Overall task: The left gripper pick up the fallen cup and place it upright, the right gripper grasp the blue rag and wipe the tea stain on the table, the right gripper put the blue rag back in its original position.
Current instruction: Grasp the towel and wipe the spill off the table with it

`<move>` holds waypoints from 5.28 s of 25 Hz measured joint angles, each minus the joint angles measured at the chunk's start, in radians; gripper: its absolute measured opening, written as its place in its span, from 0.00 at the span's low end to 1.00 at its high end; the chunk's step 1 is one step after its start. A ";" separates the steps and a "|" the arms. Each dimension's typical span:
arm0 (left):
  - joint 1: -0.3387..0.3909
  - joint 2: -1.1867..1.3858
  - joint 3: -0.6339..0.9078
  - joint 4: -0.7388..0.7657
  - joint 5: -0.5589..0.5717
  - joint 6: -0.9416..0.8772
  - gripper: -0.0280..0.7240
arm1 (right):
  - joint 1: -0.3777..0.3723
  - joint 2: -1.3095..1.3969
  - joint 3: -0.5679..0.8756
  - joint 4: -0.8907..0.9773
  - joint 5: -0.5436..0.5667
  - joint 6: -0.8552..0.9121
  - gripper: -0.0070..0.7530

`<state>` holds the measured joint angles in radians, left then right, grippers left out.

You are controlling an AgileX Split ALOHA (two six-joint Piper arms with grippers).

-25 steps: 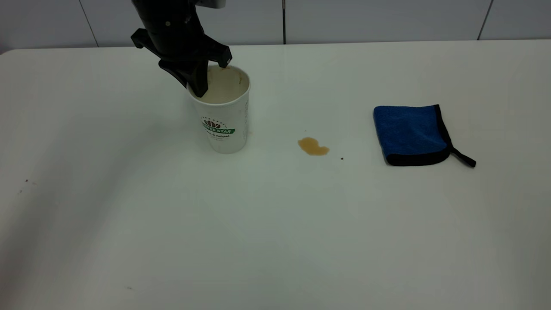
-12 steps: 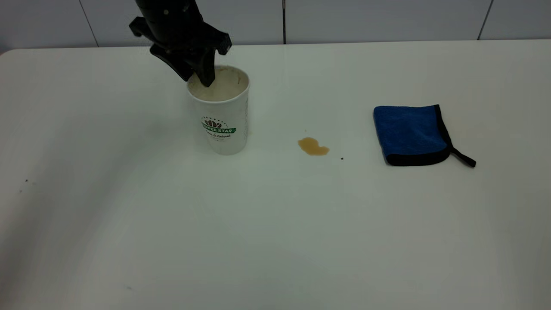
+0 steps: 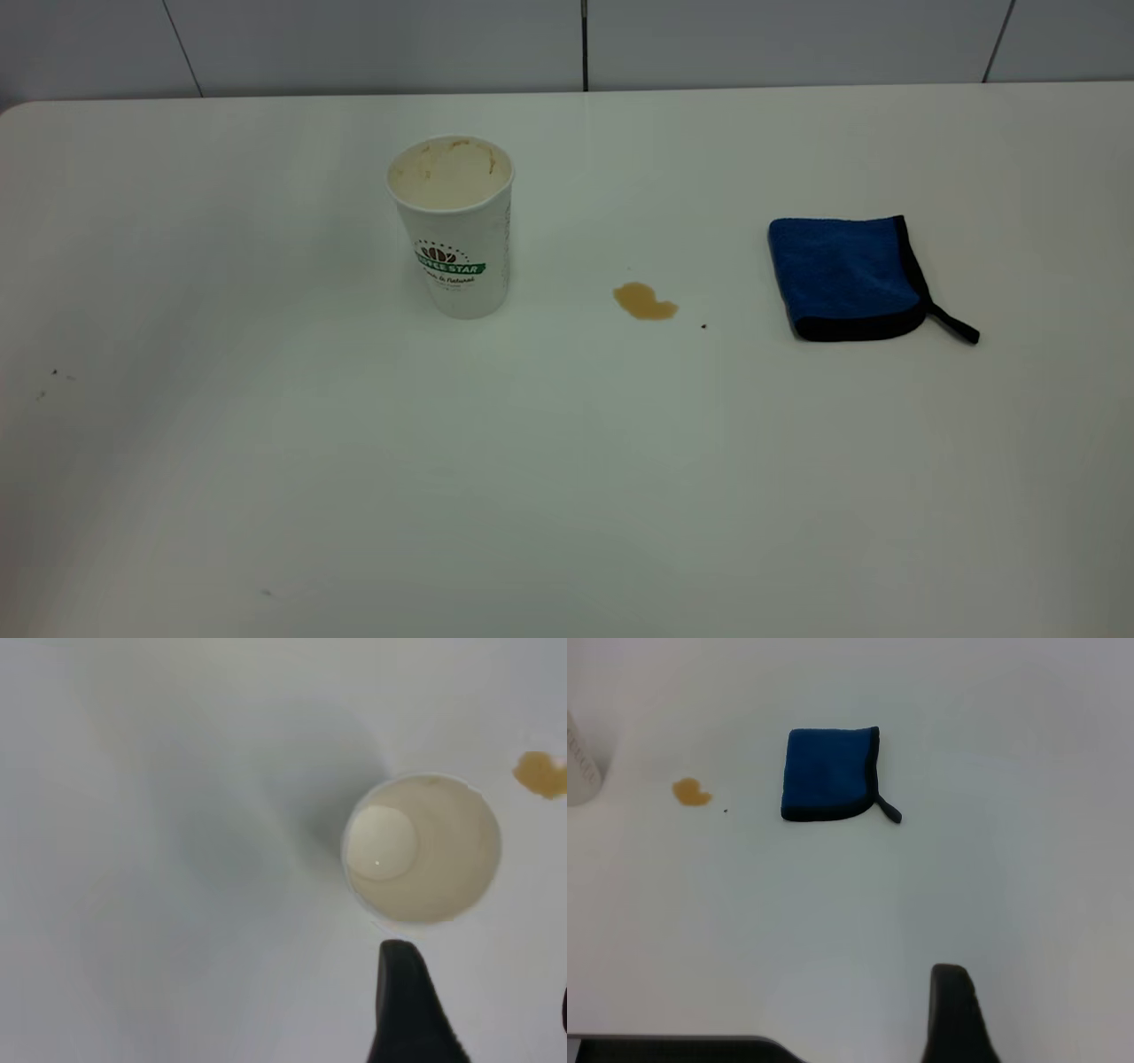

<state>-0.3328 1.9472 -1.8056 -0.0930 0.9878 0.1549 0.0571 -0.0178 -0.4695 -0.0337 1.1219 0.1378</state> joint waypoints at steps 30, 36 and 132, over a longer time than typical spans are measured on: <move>-0.002 -1.189 1.190 0.040 0.171 -0.190 0.71 | 0.000 0.000 0.000 0.001 0.000 0.001 0.71; -0.002 -1.370 1.299 0.107 0.139 -0.184 0.71 | 0.000 0.000 0.000 0.001 0.000 0.001 0.71; 0.252 -1.965 1.308 0.125 0.165 -0.183 0.71 | 0.053 2.491 -0.927 0.723 -1.078 -1.075 0.77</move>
<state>-0.0810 -0.0175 -0.4978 0.0324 1.1533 -0.0279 0.1097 2.4732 -1.3966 0.6894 0.0437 -0.9370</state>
